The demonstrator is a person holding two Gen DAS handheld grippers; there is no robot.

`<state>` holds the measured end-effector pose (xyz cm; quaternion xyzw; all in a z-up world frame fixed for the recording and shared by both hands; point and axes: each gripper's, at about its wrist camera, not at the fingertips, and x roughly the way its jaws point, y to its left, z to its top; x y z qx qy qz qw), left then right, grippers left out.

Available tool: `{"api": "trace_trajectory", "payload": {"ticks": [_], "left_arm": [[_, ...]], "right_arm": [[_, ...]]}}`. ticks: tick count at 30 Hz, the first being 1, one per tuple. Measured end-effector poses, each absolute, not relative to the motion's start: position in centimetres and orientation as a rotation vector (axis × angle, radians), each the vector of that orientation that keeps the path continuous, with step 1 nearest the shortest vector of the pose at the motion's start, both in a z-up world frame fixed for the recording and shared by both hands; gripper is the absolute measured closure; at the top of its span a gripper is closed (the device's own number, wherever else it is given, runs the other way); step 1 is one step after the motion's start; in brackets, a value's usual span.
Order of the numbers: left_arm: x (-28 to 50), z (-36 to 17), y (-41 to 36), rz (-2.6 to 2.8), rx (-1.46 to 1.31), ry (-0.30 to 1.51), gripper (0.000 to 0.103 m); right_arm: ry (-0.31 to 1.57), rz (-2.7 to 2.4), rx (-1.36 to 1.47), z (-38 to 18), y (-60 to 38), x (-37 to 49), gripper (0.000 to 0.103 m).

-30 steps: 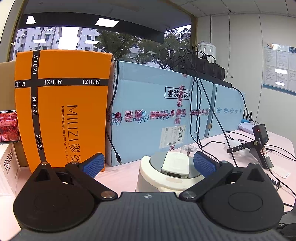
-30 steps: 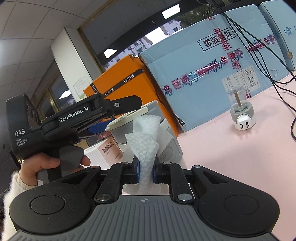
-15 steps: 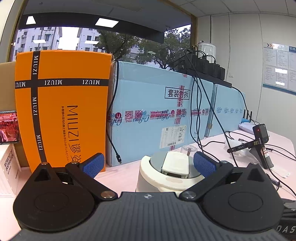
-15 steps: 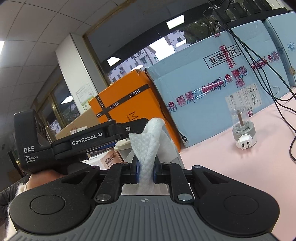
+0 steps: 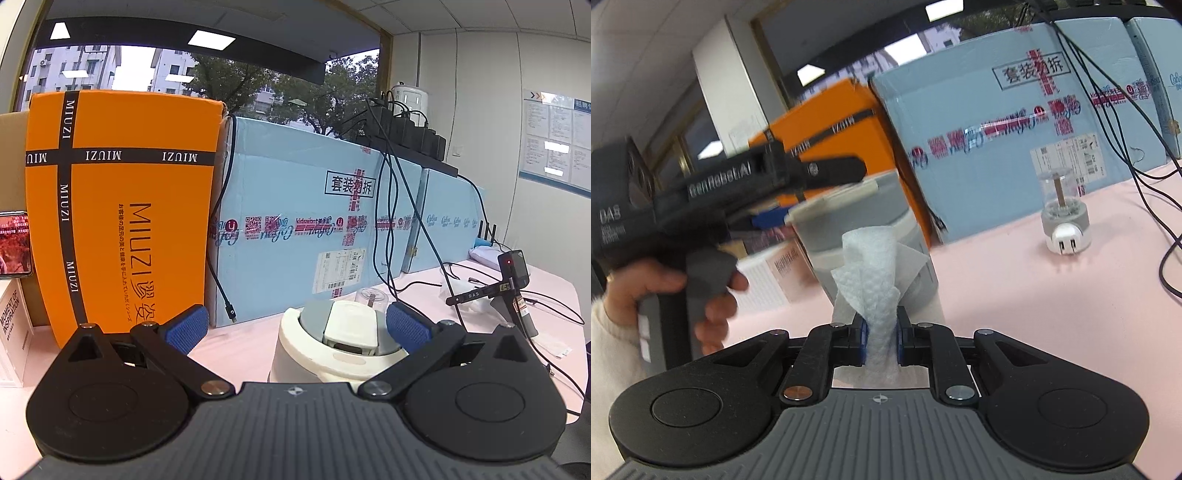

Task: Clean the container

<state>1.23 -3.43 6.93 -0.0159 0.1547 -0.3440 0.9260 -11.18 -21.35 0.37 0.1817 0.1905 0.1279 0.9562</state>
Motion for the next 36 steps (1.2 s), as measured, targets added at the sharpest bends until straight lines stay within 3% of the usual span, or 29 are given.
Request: {"api": "trace_trajectory", "payload": {"ticks": [7, 12, 14, 19, 26, 32, 36], "left_arm": [[1.6, 6.9, -3.0, -0.684, -0.049, 0.317, 0.000], [2.3, 6.8, -2.0, -0.706, -0.129, 0.336, 0.000], [2.7, 6.7, -0.8, -0.700, -0.220, 0.315, 0.000], [2.6, 5.8, 1.9, -0.574, -0.338, 0.217, 0.000], [1.0, 4.0, 4.1, -0.379, -0.349, 0.135, 0.000], [-0.2, 2.4, 3.5, -0.136, -0.238, 0.062, 0.000], [-1.3, 1.4, 2.0, -0.047, -0.107, 0.011, 0.000]], "right_arm": [[0.530, 0.404, 0.334, 0.5, -22.0, -12.3, 0.090], [0.585, 0.292, 0.124, -0.5, -20.7, -12.6, 0.087], [0.593, 0.238, 0.059, -0.9, -20.2, -12.6, 0.064], [0.520, 0.153, -0.064, -0.1, -19.5, -13.7, 0.024], [0.259, 0.106, -0.028, 3.2, -20.9, -15.7, 0.000], [-0.028, -0.001, -0.043, 4.8, -22.3, -15.9, 0.000], [-0.096, -0.113, -0.089, 3.7, -23.7, -13.6, 0.000]]}}
